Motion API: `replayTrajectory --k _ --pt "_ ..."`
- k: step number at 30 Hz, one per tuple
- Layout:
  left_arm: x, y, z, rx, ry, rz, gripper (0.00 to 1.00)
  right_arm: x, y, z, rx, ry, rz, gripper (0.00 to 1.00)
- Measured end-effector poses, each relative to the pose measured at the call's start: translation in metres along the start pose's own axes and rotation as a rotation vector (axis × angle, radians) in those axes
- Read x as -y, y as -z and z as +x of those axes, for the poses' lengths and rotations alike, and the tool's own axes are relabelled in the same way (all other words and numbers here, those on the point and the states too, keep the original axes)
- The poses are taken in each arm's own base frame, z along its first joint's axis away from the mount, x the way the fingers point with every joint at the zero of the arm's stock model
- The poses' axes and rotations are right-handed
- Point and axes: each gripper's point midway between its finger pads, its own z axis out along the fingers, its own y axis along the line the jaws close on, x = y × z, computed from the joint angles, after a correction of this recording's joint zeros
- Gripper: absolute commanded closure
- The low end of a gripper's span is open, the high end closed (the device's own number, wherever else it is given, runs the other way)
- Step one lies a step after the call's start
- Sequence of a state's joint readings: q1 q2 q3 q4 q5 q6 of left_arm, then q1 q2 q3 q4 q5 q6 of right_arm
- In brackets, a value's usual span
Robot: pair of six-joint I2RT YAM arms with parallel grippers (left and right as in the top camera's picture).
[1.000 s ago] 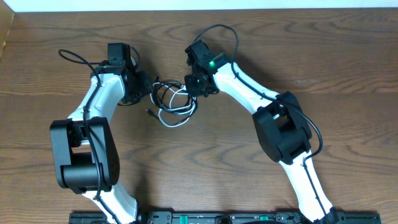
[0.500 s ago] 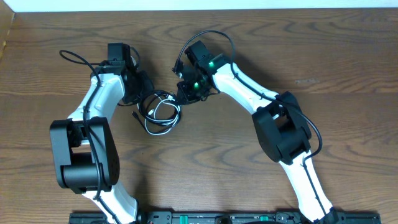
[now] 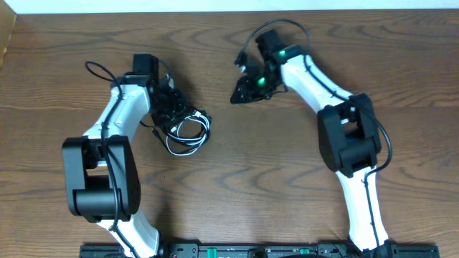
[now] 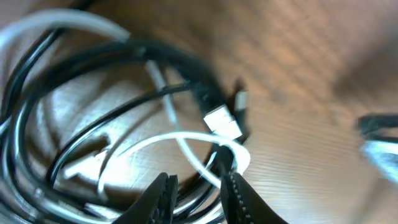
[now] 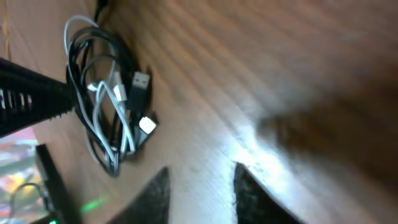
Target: Untangle cables
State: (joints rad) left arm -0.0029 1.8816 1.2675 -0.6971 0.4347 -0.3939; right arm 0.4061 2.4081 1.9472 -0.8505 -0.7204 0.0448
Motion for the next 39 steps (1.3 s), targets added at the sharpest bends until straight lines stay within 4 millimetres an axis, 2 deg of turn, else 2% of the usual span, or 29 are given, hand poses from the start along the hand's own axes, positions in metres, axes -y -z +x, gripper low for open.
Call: replayTrajectory --k 7,17,22,28,32,36,39 --pt "-0.001 -0.005 0.003 0.022 0.029 -0.074 0.71 0.001 -0.005 0.001 -0.007 0.026 0.04 0.67" --pt "0.02 -0.015 0.011 0.043 0.057 -0.09 0.71 0.0 -0.014 0.005 -0.024 0.051 0.105 0.67" --pt "0.021 -0.018 0.014 0.069 0.083 -0.136 0.71 0.002 -0.014 0.005 -0.024 0.05 0.115 0.68" --pt "0.012 -0.027 0.019 0.09 0.115 -0.182 0.72 0.003 -0.014 0.005 -0.024 0.051 0.119 0.67" --pt "0.005 -0.034 0.022 0.101 0.161 -0.186 0.91 0.003 -0.014 0.005 -0.024 0.05 0.119 0.68" --pt "0.006 -0.034 0.02 0.108 0.175 -0.179 0.92 0.004 -0.014 0.005 -0.024 0.05 0.126 0.68" --pt "0.007 -0.034 0.021 0.102 0.168 -0.173 0.93 0.005 -0.014 0.005 -0.024 0.051 0.13 0.78"
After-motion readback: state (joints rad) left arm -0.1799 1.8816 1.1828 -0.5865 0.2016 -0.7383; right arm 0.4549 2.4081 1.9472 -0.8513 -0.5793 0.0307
